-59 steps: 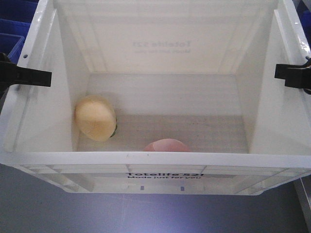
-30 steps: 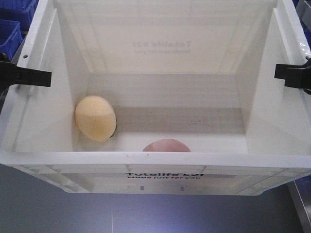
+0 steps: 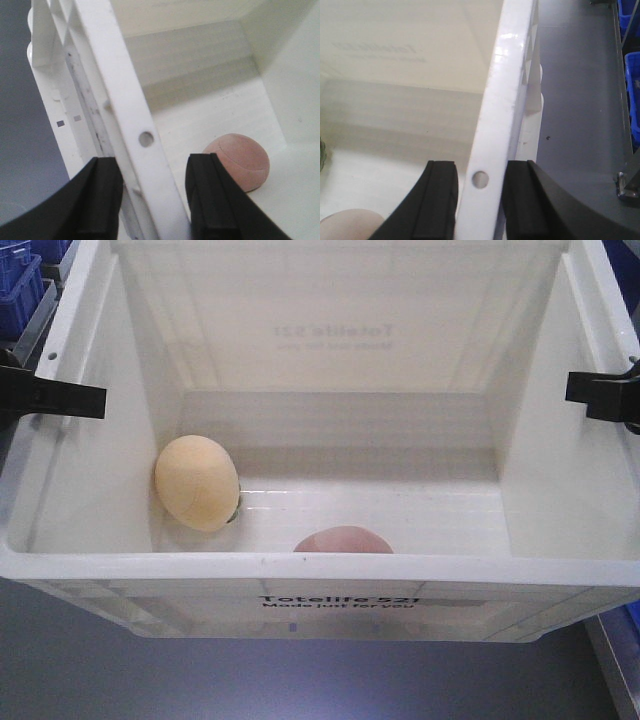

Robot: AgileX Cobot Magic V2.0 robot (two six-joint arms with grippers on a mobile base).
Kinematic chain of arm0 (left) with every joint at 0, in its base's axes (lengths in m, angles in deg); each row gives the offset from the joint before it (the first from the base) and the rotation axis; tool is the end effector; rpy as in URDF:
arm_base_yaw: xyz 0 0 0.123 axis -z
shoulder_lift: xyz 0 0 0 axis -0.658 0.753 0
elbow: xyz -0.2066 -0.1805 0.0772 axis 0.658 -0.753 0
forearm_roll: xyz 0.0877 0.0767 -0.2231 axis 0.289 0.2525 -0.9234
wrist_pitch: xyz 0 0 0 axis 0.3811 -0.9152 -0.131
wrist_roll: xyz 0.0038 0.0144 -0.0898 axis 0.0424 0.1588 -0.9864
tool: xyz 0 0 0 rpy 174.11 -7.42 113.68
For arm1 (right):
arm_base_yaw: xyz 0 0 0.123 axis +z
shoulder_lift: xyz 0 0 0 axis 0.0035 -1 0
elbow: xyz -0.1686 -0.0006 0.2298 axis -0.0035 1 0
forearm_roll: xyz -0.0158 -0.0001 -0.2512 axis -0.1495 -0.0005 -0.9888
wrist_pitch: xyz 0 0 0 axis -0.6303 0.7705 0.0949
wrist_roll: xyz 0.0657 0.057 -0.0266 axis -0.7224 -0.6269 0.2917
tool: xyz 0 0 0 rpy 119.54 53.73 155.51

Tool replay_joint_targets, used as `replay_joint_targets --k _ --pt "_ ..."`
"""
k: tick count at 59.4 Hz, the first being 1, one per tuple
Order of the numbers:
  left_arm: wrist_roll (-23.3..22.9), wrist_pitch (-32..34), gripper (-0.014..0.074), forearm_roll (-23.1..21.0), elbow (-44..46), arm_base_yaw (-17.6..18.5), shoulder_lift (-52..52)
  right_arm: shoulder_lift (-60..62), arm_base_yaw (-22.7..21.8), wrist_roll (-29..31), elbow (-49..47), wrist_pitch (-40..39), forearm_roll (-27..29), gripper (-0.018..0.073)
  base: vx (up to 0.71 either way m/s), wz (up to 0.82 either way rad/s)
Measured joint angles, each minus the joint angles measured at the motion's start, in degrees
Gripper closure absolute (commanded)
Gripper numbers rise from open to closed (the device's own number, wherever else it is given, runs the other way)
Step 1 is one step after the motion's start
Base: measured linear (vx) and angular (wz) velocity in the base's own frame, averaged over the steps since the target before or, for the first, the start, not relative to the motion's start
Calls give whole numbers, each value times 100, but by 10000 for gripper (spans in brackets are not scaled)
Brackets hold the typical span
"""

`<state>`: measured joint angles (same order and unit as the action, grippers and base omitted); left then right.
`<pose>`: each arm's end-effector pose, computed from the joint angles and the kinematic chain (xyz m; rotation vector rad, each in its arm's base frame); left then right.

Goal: Place moving items into box and shelve

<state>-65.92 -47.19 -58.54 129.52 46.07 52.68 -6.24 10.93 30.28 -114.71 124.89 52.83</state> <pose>0.1852 -0.0666 0.3950 0.4329 2.2908 -0.7161 0.1683 0.0483 0.3834 -0.1908 2.1783 0.3515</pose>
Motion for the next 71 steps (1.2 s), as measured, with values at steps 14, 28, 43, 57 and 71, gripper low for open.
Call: replay_joint_targets --k 14,28,43,57,71 --pt "0 0 603 -6 0 0 0 0 0 0 0 5 0 565 45 6" --pt "0 0 603 0 0 0 0 0 0 0 0 5 0 565 45 10" --pt "0 0 603 0 0 0 0 0 0 0 0 5 0 565 45 6" --pt "0 0 603 0 0 0 0 0 0 0 0 5 0 565 44 2" --pt "0 0 603 -5 0 0 0 0 0 0 0 5 0 565 42 0"
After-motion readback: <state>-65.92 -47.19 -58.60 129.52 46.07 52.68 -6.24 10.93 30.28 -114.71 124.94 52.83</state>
